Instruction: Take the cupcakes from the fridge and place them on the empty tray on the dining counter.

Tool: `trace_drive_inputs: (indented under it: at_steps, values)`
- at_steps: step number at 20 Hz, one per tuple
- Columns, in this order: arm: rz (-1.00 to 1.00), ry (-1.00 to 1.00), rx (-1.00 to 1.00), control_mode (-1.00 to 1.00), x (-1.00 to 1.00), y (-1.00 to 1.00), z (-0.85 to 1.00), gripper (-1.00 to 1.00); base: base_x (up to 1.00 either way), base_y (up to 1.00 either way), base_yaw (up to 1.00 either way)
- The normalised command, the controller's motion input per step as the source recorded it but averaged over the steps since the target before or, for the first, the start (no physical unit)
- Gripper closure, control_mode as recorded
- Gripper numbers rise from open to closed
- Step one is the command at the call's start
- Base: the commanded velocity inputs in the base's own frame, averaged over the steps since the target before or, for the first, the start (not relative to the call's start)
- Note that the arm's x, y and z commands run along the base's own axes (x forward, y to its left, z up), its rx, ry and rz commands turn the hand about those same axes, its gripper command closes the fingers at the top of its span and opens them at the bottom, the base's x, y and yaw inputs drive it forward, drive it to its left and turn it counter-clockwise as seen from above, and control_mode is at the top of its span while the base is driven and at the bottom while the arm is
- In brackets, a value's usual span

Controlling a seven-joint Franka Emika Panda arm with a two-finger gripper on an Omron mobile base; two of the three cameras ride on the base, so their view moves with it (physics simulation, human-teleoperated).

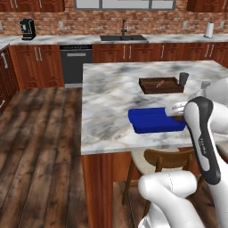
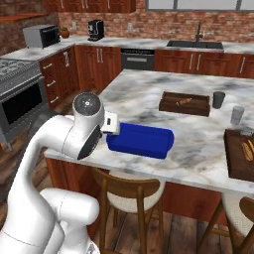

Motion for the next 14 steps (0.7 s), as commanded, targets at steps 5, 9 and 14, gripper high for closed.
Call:
trace_drive_inputs:
  at_steps: [5, 9, 14]
  values:
    - [0.1, -0.07, 0.0, -1.0, 0.31, -0.01, -0.5, 1.0, 0.0, 0.0, 0.0]
    - [0.06, -0.12, 0.0, -1.0, 0.31, 0.0, -0.42, 1.0, 0.0, 0.0, 0.0]
    - [0.02, 0.0, 0.01, -1.0, 0.63, 0.0, -0.21, 1.0, 0.0, 0.0, 0.0]
